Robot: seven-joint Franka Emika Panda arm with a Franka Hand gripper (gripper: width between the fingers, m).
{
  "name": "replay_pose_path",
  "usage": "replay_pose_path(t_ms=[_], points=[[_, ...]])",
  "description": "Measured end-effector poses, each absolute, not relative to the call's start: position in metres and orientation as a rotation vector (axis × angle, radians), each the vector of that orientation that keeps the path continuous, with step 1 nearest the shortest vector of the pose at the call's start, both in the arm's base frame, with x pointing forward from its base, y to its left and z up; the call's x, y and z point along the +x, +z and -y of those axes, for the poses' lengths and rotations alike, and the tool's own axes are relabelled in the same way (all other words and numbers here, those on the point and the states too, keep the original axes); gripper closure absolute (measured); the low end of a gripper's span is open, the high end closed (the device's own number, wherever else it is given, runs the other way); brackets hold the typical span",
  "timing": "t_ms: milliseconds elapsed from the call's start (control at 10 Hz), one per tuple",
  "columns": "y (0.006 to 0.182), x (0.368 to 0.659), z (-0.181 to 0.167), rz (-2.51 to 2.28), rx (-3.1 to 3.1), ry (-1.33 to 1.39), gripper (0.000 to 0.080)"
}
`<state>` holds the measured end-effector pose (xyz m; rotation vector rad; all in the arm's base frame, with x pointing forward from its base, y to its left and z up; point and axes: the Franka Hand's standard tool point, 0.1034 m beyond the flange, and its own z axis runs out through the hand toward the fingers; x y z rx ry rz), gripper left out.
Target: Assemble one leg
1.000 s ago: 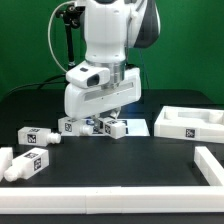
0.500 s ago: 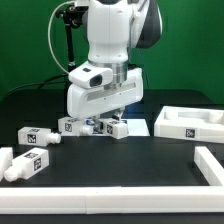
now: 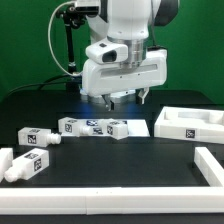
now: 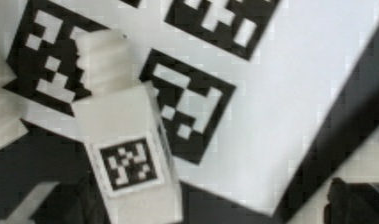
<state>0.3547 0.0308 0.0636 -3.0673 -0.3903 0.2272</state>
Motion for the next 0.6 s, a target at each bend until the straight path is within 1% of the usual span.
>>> replay_pose_path(t_ms=[100, 300, 600], points=[[0.064, 0.36, -0.044, 0.269, -3.08, 0.221, 0.0151], [0.062, 0.369, -0.067, 0.177, -3.097, 0.205, 0.0151], [0.061, 0.368, -0.063, 0.195, -3.094, 0.21, 0.0151]])
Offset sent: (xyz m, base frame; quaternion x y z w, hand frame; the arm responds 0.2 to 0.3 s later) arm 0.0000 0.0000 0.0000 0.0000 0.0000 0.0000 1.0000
